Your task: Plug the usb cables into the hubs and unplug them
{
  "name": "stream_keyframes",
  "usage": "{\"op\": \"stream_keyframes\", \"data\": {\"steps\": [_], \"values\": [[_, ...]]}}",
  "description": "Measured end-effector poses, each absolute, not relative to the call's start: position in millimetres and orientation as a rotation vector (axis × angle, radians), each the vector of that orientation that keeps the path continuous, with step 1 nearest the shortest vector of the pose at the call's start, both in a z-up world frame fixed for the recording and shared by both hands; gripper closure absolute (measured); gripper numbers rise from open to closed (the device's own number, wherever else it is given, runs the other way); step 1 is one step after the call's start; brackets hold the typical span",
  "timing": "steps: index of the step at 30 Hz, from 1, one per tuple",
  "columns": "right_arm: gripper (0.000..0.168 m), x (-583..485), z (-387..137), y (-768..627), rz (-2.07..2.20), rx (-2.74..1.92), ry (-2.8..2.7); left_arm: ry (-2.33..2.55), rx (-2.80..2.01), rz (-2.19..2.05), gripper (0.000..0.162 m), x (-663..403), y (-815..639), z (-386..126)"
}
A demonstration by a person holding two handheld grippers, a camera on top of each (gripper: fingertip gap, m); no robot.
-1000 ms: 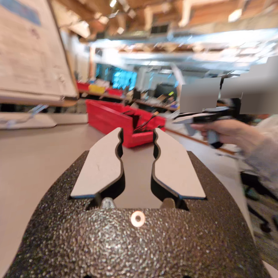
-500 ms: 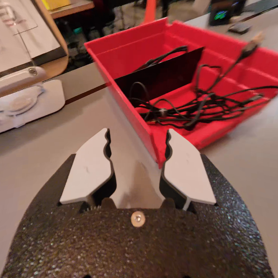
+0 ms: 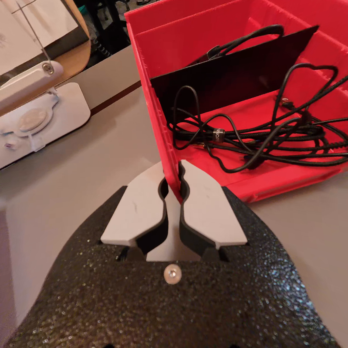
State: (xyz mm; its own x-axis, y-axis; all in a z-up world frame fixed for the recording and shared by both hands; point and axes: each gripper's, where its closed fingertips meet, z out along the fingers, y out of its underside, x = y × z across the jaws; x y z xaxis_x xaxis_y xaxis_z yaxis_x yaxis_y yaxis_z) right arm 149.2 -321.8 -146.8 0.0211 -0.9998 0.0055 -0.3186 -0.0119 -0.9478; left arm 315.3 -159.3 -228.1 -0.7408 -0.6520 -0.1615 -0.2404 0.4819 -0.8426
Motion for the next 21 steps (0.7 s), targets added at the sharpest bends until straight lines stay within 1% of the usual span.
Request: {"op": "stream_keyframes", "data": {"steps": [5,11,15,16,21], "values": [[0.102,148.7,-132.4,-303.3,-1.054,-1.502,1.354,2.348,-0.617,-1.212,0.153,265.6,-91.3,-228.5],[0.099,149.7,-101.8,-250.7,-1.008,-1.495,1.191,2.432,-0.490,-1.185,0.154,180.2,33.4,-228.8],[0.092,156.3,-97.9,-184.3,-0.916,-1.548,1.081,2.503,-0.539,-1.182,0.157,129.7,129.0,-229.3],[0.088,157.5,-98.8,-160.3,-0.862,-1.562,1.041,2.520,-0.571,-1.176,0.158,118.7,152.9,-229.2],[0.085,171.8,-104.8,-40.9,-0.657,-1.564,0.930,2.581,-0.697,-1.137,0.159,75.4,259.8,-229.2]]}}
